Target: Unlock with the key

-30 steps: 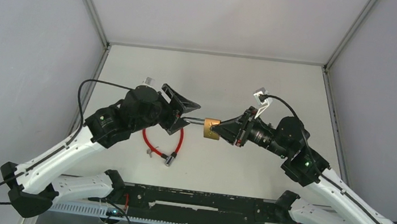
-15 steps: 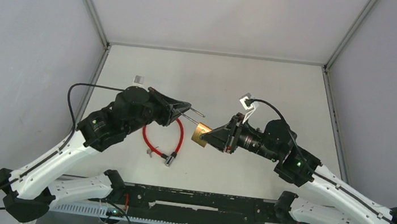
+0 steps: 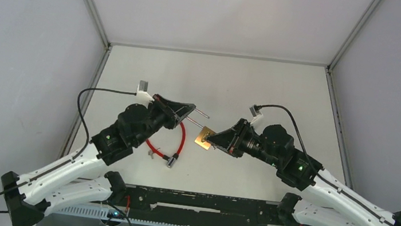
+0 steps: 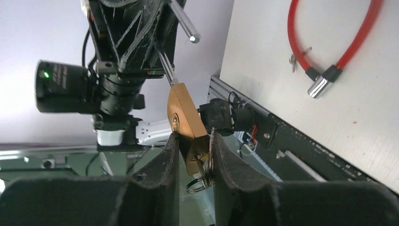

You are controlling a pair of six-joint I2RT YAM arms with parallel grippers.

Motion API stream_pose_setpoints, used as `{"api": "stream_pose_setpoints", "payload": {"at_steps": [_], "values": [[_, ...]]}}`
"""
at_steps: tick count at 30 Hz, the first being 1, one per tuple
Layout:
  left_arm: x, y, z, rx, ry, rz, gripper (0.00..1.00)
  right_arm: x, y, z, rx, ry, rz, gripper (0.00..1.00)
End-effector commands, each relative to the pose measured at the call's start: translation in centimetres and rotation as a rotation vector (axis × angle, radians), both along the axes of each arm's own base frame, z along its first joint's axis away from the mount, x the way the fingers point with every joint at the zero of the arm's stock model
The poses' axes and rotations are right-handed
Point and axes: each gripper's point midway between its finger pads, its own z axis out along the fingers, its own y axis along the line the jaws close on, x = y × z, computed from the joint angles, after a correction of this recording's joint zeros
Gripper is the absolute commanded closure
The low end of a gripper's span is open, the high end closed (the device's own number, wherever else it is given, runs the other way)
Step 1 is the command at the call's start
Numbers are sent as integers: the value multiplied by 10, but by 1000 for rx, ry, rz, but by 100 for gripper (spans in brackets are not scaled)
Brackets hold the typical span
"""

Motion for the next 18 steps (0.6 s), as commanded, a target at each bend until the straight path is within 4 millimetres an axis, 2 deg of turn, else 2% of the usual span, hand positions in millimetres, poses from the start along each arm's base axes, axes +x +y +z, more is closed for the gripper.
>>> {"api": "stream_pose_setpoints", "payload": {"at_steps": [1,3,6,9,11,14,18], "values": [[10,13,18,27,-295,59,96,15,-4,5,103,178,-101,100],[11,15,7,54,-316,67,85,17,-5,0,91,191,-107,100],[12,18,-10,116,-309,72,52,23,-12,-9,61,199,-127,100],[13,25,-25,195,-292,85,29,32,-24,-20,33,208,-154,100],[13,32,-36,253,-277,101,19,40,-35,-29,14,217,-178,100],[14,45,-47,333,-267,129,10,54,-54,-43,-12,223,-222,100],[12,61,-68,457,-230,143,7,78,-80,-66,-75,209,-286,100]]}}
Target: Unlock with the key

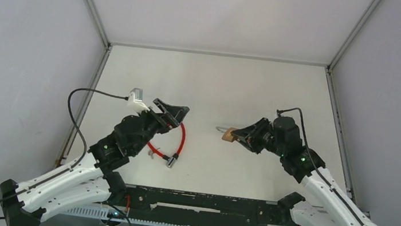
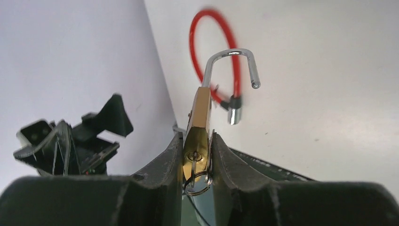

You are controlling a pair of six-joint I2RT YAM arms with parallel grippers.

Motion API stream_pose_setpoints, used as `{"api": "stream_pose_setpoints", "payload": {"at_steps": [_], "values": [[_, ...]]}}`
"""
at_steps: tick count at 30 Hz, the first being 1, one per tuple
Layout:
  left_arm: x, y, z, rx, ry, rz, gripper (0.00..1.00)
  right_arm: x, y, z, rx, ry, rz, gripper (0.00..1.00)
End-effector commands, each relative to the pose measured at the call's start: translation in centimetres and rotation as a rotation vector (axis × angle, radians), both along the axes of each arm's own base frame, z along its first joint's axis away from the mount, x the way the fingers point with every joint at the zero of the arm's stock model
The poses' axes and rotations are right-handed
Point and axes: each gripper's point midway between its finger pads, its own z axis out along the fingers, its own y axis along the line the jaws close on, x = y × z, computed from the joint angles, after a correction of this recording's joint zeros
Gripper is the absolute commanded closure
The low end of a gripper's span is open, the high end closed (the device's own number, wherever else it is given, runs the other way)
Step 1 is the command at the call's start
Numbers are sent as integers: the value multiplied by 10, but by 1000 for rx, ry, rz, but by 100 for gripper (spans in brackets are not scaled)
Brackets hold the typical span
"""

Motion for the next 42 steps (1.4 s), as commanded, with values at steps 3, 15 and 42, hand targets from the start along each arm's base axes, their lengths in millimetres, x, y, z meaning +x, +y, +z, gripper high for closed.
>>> {"api": "stream_pose_setpoints", "payload": {"at_steps": [3,15,42], "values": [[0,34,-35,243,39,83,8,36,-34,7,-38,-138,-22,100],[-9,58,-64,396,110,121,12,125,-112,-19,-243,-345,-94,100],[-9,60,-81,426,167,133,12,61,-60,-133,-144,-189,57,100]]}}
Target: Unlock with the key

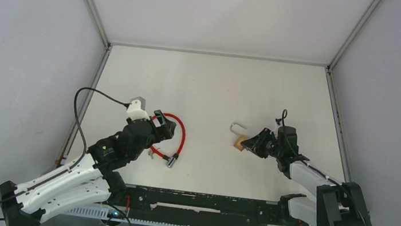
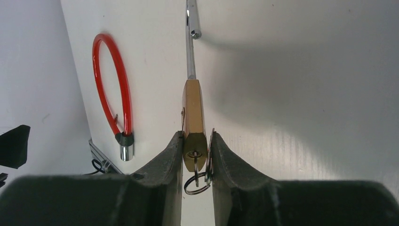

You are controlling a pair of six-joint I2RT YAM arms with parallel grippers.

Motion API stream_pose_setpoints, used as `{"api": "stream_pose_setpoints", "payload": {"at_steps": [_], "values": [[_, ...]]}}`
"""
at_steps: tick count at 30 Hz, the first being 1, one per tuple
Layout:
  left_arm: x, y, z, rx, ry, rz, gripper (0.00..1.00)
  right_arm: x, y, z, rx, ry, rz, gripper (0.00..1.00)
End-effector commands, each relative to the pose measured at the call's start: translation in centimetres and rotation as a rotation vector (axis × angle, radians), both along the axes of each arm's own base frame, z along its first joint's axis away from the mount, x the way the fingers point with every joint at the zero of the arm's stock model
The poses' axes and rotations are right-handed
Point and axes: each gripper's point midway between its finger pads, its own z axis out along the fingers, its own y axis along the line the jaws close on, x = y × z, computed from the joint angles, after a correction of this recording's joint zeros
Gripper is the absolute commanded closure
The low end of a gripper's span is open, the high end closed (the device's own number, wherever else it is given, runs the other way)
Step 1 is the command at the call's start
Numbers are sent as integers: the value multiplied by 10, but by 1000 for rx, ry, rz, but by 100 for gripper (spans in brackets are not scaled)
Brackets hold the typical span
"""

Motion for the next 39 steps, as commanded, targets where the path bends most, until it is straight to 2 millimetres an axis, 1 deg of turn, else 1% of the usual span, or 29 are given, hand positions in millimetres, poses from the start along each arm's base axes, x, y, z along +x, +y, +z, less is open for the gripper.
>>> {"api": "stream_pose_setpoints", "payload": {"at_steps": [1,2,6,10,12,16,18,20,23,27,30,34,36,39], "values": [[3,1,6,-16,-10,20,11,10,3,22,86,-60,-16,100],[3,1,4,-12,-6,18,12,9,1,21,94,-43,-18,98],[1,1,-3,21,15,6,12,3,-4,12,94,38,-14,77],[-2,-1,-12,95,39,-53,12,-3,-10,11,51,62,-19,57],[-4,1,-17,139,53,-69,12,-5,-15,15,27,49,-34,47],[-8,5,-27,226,81,-106,12,-10,-28,20,-28,53,-61,37],[-11,2,-34,274,95,-166,13,-14,-35,22,-61,64,-77,29],[-16,-6,-41,336,109,-273,14,-17,-41,27,-92,66,-88,20],[-27,-19,-55,407,147,-439,16,-23,-49,40,-134,52,-105,16],[-34,-26,-75,486,197,-560,17,-34,-55,60,-154,26,-126,15],[-36,-30,-90,518,215,-617,17,-47,-55,73,-141,15,-136,14],[-38,-38,-110,539,254,-674,17,-68,-52,83,-104,19,-145,13],[-38,-39,-119,550,284,-677,17,-78,-51,89,-87,10,-153,13],[-38,-42,-129,553,332,-674,20,-89,-48,94,-61,15,-163,12]]}}
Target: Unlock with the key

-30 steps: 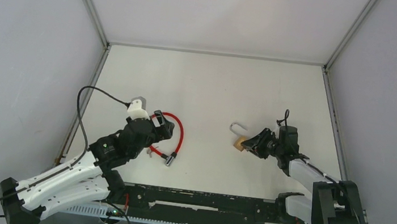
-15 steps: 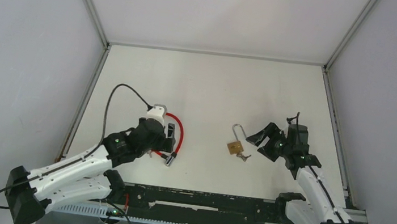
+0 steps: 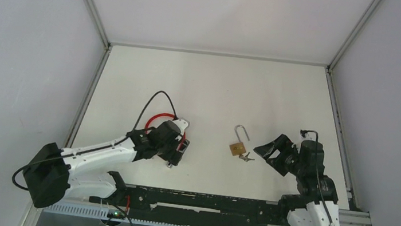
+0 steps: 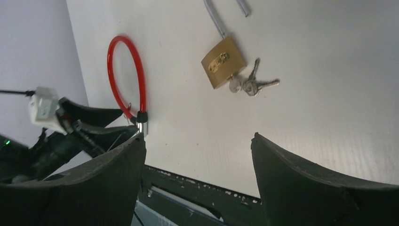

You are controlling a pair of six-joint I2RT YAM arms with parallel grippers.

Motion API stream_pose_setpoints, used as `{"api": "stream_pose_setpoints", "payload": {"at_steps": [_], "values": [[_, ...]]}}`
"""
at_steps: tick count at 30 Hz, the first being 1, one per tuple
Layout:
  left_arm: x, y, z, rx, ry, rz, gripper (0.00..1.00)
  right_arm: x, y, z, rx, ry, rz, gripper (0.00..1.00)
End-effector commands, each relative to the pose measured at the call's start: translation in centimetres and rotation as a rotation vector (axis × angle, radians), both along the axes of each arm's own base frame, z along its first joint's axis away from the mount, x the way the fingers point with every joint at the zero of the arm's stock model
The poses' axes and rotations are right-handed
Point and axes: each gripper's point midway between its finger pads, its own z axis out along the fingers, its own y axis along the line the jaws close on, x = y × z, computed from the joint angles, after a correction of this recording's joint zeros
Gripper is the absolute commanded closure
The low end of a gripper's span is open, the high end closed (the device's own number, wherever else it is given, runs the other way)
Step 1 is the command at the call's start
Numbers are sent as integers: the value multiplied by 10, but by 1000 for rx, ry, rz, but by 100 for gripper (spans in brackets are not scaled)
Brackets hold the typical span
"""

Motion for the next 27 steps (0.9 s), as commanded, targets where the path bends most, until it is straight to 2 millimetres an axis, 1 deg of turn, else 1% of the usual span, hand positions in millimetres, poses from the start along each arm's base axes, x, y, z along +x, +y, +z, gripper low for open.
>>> {"api": "stream_pose_setpoints", "payload": {"at_steps": [1,6,8,11,13,14,15,17,18,21,24,27], "values": [[5,-17,-6,-19,20,-31,20,-19,2,15,37,21,-26,12],[2,-15,-27,8,82,27,21,-34,3,22,47,24,-29,12],[-1,-14,-35,15,107,38,25,-37,4,25,50,20,-28,12],[-4,-14,-44,11,122,49,36,-39,5,26,57,19,-25,12],[-4,-13,-49,14,123,58,46,-40,6,27,64,19,-23,13],[-4,-13,-51,14,124,59,55,-39,7,28,70,18,-20,13],[-4,-13,-53,10,122,59,61,-39,8,29,74,16,-18,13],[-5,-13,-55,4,119,58,70,-38,10,31,83,13,-10,14],[-4,-13,-55,2,117,57,74,-36,11,32,87,11,-7,14],[0,-14,-50,-1,94,53,81,-34,13,34,94,9,-3,15],[7,-17,-38,-1,54,31,87,-32,14,38,100,1,-2,15],[17,-21,-21,1,11,9,90,-31,16,40,108,-6,-1,16]]}}
